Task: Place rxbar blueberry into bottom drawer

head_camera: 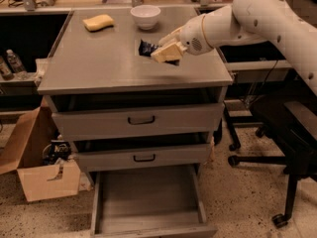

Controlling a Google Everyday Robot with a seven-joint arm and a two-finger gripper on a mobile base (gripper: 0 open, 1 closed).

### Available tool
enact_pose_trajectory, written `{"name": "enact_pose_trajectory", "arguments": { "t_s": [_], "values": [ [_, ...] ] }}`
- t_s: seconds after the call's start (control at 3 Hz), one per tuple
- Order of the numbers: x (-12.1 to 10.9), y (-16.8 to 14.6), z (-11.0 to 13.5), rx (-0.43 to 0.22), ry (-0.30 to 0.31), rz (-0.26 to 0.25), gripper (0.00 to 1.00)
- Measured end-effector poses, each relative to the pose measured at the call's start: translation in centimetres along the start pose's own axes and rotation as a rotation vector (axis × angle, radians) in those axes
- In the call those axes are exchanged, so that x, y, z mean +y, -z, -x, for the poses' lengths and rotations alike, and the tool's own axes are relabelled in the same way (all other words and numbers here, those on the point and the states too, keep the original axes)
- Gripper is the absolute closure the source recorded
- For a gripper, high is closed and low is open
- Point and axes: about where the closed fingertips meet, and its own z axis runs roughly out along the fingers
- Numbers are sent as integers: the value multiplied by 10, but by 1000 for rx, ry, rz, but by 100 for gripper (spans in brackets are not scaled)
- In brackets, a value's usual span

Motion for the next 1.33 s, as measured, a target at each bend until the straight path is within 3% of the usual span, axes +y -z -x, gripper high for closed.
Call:
{"name": "enact_pose_trajectory", "arguments": {
  "t_s": [0.33,0.67,1.0,1.33],
  "values": [
    [35,34,6,-78,-83,-69,100],
    [80,15,-51,-103,-238,-25,100],
    [80,15,-47,-93,-221,-22,100],
    [97,13,-62,-36,-182,3,100]
  ]
}}
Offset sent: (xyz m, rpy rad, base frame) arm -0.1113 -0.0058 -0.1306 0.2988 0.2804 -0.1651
